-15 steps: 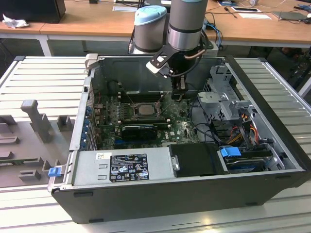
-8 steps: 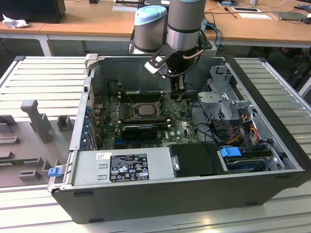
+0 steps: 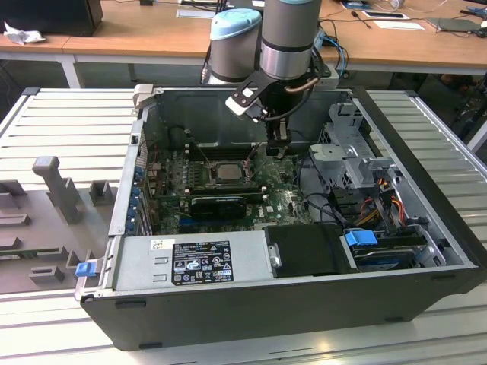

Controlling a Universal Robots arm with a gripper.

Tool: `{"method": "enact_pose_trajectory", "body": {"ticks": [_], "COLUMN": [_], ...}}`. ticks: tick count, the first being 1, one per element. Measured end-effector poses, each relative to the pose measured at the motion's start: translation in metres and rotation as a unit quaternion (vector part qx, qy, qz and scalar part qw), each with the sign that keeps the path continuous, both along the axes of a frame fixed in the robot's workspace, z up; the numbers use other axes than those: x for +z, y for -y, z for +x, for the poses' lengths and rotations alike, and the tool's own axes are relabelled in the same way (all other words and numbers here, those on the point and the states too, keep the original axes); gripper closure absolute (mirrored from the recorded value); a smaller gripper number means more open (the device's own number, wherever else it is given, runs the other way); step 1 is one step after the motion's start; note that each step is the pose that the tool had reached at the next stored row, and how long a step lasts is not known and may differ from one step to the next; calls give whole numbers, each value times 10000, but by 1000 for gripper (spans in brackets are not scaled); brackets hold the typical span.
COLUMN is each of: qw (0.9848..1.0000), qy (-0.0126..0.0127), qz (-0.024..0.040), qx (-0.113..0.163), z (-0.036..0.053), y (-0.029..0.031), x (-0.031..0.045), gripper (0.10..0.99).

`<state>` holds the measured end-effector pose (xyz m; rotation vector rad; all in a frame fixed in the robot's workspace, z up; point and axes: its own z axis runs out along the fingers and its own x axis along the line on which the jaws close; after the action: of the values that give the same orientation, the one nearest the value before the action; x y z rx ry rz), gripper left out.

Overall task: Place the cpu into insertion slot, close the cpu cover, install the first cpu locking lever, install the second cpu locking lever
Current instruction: 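Close the cpu cover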

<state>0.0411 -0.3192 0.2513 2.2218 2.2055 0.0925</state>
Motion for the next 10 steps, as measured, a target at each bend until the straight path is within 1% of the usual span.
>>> {"method": "enact_pose_trajectory", "body": {"ticks": [10], "qw": [10000], "qy": [0], "qz": [2], "qx": [0], "z": [-23], "y": [0], "x": [0], "gripper": [980]}}
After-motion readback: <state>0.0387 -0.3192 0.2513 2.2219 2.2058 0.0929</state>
